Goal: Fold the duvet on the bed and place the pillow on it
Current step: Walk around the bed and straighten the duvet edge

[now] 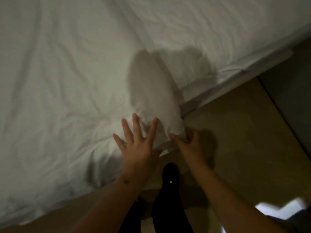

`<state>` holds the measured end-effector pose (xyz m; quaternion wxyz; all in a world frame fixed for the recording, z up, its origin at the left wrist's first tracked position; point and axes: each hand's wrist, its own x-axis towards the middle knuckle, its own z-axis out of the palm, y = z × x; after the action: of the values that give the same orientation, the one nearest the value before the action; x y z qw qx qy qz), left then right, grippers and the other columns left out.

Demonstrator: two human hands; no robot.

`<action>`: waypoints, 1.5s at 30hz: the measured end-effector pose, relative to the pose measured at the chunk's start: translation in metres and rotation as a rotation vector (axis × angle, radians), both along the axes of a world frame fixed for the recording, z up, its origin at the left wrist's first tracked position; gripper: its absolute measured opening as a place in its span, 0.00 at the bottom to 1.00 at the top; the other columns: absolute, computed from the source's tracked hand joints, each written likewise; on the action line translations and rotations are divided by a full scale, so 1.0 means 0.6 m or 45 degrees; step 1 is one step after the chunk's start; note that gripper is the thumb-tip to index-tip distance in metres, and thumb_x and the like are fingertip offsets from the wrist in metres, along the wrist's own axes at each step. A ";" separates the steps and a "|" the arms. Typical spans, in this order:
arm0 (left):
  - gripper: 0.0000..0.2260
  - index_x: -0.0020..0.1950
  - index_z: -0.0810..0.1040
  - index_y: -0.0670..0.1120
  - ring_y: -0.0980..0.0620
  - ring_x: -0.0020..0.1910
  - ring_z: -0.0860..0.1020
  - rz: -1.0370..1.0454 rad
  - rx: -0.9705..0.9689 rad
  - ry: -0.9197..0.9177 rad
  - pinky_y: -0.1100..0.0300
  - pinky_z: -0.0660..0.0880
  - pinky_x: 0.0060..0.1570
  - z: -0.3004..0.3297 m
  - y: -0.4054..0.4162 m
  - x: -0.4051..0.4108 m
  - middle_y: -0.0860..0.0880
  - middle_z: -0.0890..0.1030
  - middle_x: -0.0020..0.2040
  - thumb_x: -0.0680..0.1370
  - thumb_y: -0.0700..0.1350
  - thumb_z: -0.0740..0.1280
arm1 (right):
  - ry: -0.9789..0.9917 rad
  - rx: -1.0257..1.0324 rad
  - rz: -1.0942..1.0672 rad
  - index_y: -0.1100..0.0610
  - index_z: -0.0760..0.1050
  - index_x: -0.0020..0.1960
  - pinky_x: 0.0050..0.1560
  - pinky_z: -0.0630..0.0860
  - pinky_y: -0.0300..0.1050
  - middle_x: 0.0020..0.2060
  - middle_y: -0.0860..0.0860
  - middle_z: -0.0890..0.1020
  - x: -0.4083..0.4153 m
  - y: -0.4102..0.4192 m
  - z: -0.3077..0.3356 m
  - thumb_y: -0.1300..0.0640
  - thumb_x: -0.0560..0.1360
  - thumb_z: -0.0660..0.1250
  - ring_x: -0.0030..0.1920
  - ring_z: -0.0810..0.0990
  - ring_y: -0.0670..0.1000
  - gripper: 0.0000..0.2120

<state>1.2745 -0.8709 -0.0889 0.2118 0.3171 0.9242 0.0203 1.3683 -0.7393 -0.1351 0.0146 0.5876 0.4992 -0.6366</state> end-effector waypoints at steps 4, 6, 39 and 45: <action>0.46 0.81 0.46 0.60 0.30 0.77 0.37 -0.086 0.026 0.074 0.21 0.53 0.66 -0.010 0.009 0.010 0.36 0.39 0.80 0.72 0.60 0.72 | 0.102 -0.155 -0.030 0.42 0.52 0.77 0.57 0.78 0.49 0.67 0.46 0.73 0.016 -0.020 0.001 0.45 0.64 0.80 0.57 0.78 0.46 0.51; 0.40 0.81 0.50 0.59 0.30 0.77 0.39 -0.127 0.052 0.101 0.21 0.54 0.65 -0.015 0.011 0.009 0.36 0.41 0.80 0.75 0.60 0.70 | 0.188 -0.202 0.058 0.39 0.45 0.78 0.56 0.78 0.46 0.67 0.45 0.71 0.018 -0.031 -0.002 0.45 0.64 0.80 0.58 0.77 0.44 0.55; 0.30 0.78 0.40 0.66 0.43 0.81 0.45 0.089 -0.083 -0.323 0.38 0.53 0.75 0.110 -0.015 0.069 0.50 0.45 0.82 0.76 0.61 0.44 | -0.223 0.537 0.753 0.59 0.70 0.70 0.68 0.66 0.50 0.65 0.60 0.75 0.000 0.035 0.164 0.64 0.72 0.70 0.66 0.72 0.61 0.27; 0.31 0.78 0.49 0.65 0.41 0.67 0.75 0.618 0.291 -0.059 0.47 0.78 0.57 0.330 -0.166 -0.015 0.44 0.72 0.73 0.76 0.61 0.55 | 0.022 0.680 1.200 0.56 0.70 0.68 0.70 0.64 0.45 0.66 0.55 0.73 -0.125 -0.115 0.374 0.55 0.75 0.65 0.68 0.70 0.55 0.22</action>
<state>1.2656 -0.9703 0.1092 0.1848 0.1075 0.9598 0.1821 1.2933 -0.8081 0.0892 0.1447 0.2780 0.8533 -0.4167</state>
